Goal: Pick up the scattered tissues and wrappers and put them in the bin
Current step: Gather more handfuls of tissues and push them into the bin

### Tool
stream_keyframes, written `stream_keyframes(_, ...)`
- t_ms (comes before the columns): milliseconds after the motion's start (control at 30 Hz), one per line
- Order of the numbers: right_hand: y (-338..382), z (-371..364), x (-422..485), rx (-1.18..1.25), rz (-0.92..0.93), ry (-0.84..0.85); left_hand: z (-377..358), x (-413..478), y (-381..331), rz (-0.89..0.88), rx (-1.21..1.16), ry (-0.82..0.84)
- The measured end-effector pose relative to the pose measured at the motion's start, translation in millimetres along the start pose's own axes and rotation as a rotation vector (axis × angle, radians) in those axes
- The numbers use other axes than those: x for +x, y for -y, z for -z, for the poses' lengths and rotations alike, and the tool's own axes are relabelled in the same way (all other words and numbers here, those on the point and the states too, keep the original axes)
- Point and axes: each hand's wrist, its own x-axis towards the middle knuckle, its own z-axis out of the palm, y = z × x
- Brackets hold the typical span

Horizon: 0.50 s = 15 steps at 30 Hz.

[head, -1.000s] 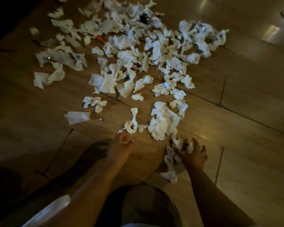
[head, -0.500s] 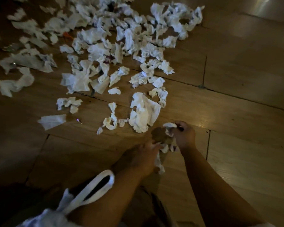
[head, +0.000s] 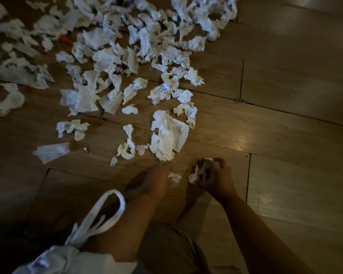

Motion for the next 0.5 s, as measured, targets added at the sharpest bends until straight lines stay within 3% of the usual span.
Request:
stream_keyframes(67,-3,-12,-3,-0.004,0.032,-0.026,6,-4,-1,-0.123,0.018,-0.054)
stream_keyframes(200,0,-12,-1,0.328,-0.156,-0.032,-15,-3,-29,-0.301,-0.098,0.066)
stream_keyframes(367,-6,-2,5,0.23,-0.078,-0.058,-21,4,-49,-0.202,-0.127,0.032)
stream_keyframes(433,1,6,13,0.212,-0.081,-0.171,-9,5,-32,-0.144,-0.281,-0.082)
stream_keyframes(500,17,14,21,0.221,0.011,-0.274,11,6,-6,-0.033,-0.269,-0.281)
